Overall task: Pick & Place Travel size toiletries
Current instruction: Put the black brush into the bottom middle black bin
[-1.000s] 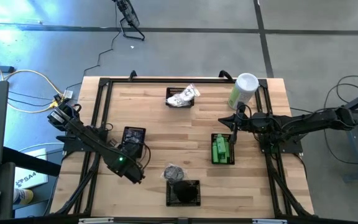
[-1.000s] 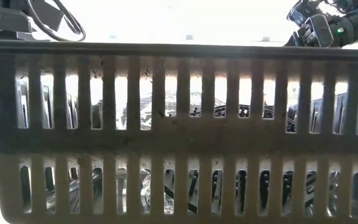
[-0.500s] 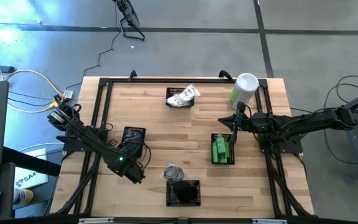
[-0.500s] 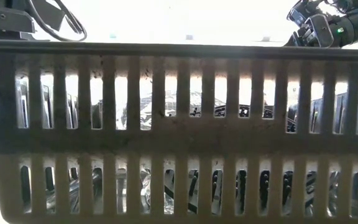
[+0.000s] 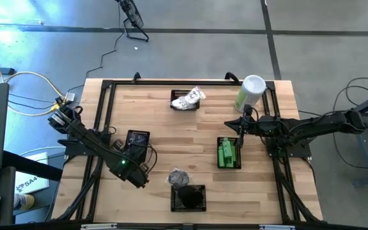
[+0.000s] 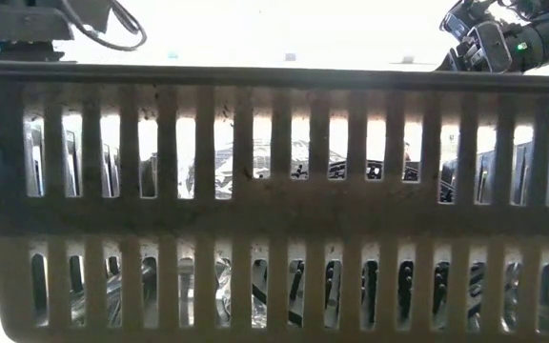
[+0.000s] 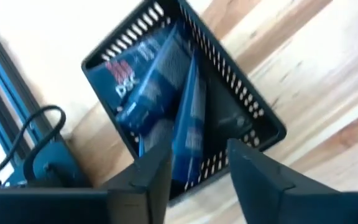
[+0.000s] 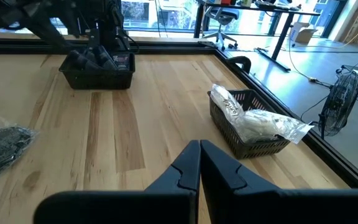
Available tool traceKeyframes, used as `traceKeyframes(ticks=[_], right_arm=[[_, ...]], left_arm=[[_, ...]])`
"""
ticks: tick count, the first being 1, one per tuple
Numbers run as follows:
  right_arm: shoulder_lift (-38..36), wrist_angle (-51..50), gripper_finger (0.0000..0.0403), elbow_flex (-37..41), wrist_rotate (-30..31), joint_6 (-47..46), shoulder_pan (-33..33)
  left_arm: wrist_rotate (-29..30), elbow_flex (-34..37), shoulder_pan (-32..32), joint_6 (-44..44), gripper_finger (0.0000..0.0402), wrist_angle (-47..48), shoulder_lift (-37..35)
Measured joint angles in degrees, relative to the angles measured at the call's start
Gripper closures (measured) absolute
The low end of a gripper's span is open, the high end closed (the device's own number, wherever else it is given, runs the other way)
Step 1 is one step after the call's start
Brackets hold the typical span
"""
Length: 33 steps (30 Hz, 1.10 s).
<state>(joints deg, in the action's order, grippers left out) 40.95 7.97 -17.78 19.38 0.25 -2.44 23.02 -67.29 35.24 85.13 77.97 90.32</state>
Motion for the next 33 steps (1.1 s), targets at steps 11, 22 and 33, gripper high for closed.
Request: traceKeyframes(ticks=[11, 22, 33], right_arm=[[-0.02, 0.48, 0.0399, 0.0, 0.0, 0.01, -0.01], [-0.02, 0.92, 0.0399, 0.0, -0.02, -0.28, -0.02], [-0.02, 2.25, 0.0399, 0.0, -0.03, -0.66, -0.02]], left_arm=[[5.68, 0.0, -0.04, -13.41, 0.0394, -14.36, -5.78], [1.55, -0.01, -7.5, -31.32, 0.04, -24.88, -5.97], [-20.12, 8.86, -21.63, -62.59, 0.0401, -50.45, -5.92]])
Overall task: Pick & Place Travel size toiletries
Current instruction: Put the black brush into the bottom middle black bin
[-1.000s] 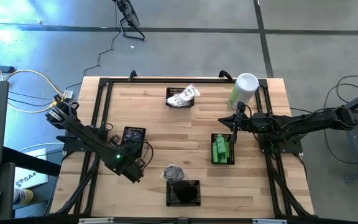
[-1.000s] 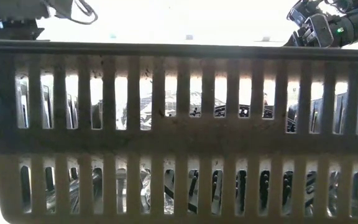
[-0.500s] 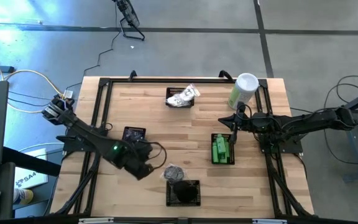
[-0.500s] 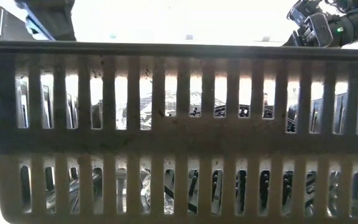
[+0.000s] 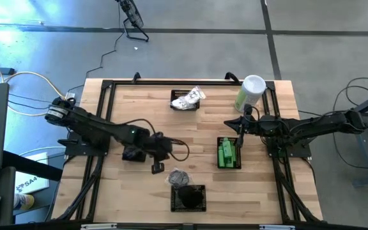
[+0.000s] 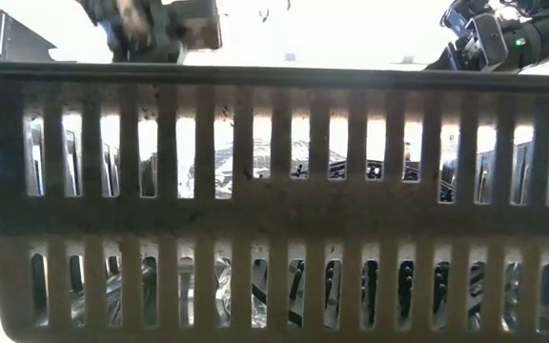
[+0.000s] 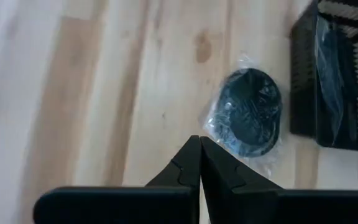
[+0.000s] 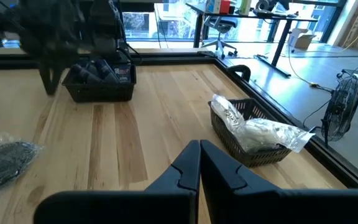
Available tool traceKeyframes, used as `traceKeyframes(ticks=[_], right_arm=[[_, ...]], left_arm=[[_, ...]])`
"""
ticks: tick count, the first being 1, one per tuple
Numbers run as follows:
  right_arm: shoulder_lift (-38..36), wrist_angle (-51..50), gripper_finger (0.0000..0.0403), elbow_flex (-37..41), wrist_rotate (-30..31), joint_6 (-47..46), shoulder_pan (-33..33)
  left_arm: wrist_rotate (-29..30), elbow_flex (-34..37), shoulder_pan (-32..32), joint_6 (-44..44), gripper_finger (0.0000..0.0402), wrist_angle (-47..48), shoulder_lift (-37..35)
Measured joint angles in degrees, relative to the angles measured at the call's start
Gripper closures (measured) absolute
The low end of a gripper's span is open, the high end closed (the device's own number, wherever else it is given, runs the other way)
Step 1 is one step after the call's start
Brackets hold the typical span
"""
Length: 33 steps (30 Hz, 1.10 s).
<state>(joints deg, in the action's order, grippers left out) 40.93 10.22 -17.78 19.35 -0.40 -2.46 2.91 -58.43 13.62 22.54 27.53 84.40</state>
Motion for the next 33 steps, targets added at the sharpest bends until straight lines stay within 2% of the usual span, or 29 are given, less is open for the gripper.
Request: traceKeyframes(ticks=[4, 6, 13, 18, 22, 26, 33], right_arm=[[0.0, 0.89, 0.0399, 0.0, -0.01, 0.0, 0.0], [0.02, 0.89, 0.0399, 0.0, -0.01, 0.0, 0.0], [0.0, 1.51, 0.0399, 0.0, -0.01, 0.01, 0.0], [0.0, 2.1, 0.0399, 0.0, -0.01, 0.02, 0.0], [0.0, 2.08, 0.0399, 0.0, -0.01, 0.02, 0.0], [0.0, 2.07, 0.0399, 0.0, -0.01, 0.02, 0.0], [0.0, 2.07, 0.0399, 0.0, -0.01, 0.02, 0.0]], left_arm=[[-7.05, 7.4, -4.06, -2.92, 0.0401, -9.99, 0.0], [-9.53, 10.06, -6.01, -3.22, 0.0401, -12.01, 0.0], [-19.47, 13.51, -10.94, -7.54, 0.0401, -18.76, 0.0], [-19.8, 13.52, -12.82, -8.81, 0.0401, -20.37, 0.0], [-15.53, 13.52, -13.06, -9.49, 0.0397, -20.49, 0.0], [-14.94, 13.52, -12.97, -10.31, 0.0364, -20.57, 0.0], [-17.01, 13.52, -12.86, -10.31, 0.026, -20.71, 0.09]])
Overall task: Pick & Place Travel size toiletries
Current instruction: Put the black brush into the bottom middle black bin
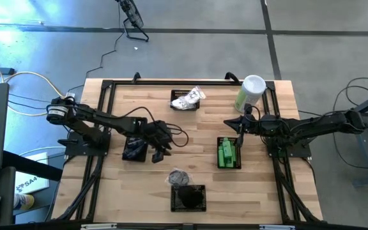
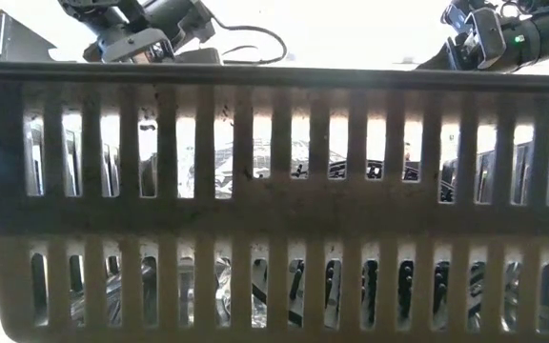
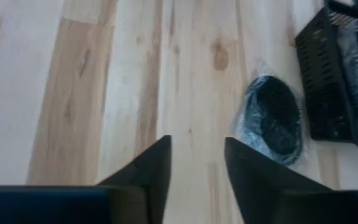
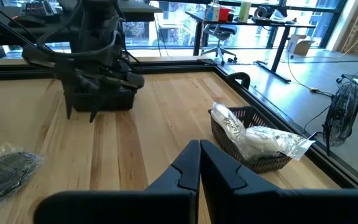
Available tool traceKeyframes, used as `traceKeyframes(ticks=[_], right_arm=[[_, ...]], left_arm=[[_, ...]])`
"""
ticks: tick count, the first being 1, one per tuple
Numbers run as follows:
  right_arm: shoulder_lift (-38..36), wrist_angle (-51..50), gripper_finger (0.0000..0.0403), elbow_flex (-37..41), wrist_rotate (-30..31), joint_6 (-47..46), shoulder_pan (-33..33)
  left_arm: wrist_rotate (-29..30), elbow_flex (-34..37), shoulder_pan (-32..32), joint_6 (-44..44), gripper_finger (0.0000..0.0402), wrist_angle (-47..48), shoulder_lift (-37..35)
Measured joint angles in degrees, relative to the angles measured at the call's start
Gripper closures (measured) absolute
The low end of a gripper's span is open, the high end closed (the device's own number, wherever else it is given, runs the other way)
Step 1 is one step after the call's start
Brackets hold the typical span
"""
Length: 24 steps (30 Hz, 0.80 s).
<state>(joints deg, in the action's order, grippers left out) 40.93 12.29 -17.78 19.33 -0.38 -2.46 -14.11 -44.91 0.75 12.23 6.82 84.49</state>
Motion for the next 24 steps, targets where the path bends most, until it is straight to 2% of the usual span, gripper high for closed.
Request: traceKeyframes(ticks=[3, 7, 15, 19, 24], right_arm=[[0.0, 0.0, 0.0399, 0.0, 0.0, 0.0, 0.0], [0.0, 0.0, 0.0399, 0.0, 0.0, 0.0, 0.0], [0.0, -0.02, 0.0399, 0.0, 0.0, 0.0, 0.0], [0.0, -0.04, 0.0399, 0.0, -0.04, 0.0, 0.0], [0.0, -0.07, 0.0399, -0.02, -0.07, 0.0, 0.0]], left_arm=[[-0.55, 0.0, 0.0, 0.0, 0.0225, -2.05, 0.0], [-0.39, 0.0, 0.0, 0.66, 0.0201, -6.05, 0.0], [-0.33, -0.04, 0.02, 1.53, 0.0197, -5.08, 0.17], [-2.28, 0.07, 0.43, 1.79, 0.0197, -5.31, 3.4], [-5.5, 0.04, 2.66, 1.8, 0.0197, -10.03, 8.94]])
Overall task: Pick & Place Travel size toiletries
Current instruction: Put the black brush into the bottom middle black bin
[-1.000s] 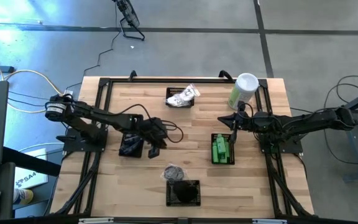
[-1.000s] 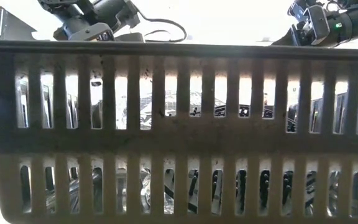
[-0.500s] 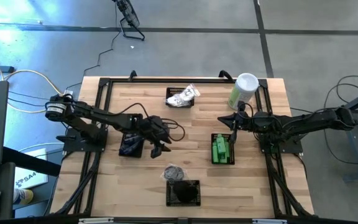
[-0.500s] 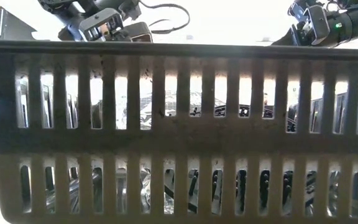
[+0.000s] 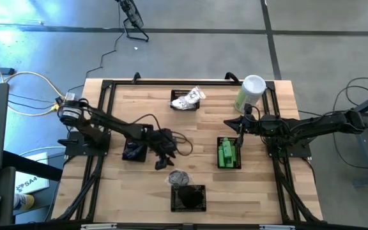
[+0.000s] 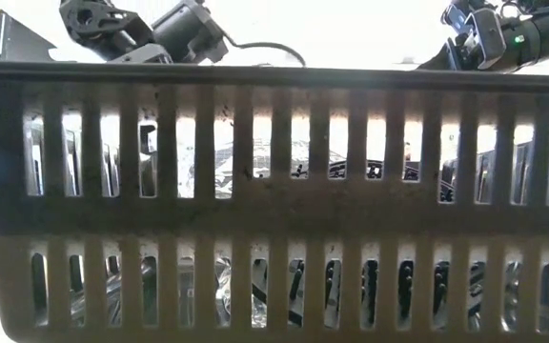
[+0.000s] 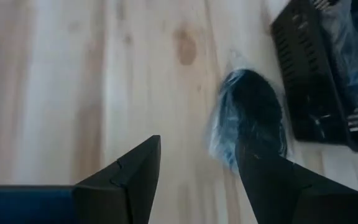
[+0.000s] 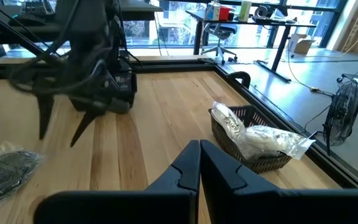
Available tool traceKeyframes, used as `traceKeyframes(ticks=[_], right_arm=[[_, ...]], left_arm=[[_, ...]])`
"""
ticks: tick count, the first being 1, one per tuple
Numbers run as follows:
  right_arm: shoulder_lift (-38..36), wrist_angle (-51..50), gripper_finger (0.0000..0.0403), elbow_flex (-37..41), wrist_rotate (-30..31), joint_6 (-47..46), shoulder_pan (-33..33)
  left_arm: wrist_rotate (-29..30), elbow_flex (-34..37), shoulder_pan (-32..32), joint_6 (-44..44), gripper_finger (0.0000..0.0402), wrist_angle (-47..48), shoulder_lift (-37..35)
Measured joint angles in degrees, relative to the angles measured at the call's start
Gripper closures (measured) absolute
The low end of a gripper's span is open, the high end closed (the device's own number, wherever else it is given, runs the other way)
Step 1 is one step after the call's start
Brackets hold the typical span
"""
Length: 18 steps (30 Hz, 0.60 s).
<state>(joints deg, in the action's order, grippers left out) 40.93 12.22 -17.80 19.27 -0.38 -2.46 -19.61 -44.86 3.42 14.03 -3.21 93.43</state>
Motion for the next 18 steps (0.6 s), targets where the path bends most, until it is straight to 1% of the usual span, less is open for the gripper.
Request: traceKeyframes(ticks=[5, 13, 18], right_arm=[[0.02, 0.01, 0.0399, 0.0, 0.0, 0.0, 0.0], [0.01, 0.17, 0.0399, 0.0, 0.04, 0.01, -0.01], [0.01, 0.23, 0.0399, 0.0, 0.04, 0.02, 0.0]], left_arm=[[-0.6, -0.12, 1.96, 1.16, 0.0197, -2.8, 2.72], [-0.41, -0.11, 2.28, 2.25, 0.0197, -2.82, 2.86], [-0.88, -0.02, 2.25, 3.22, 0.0197, -3.75, 5.47]])
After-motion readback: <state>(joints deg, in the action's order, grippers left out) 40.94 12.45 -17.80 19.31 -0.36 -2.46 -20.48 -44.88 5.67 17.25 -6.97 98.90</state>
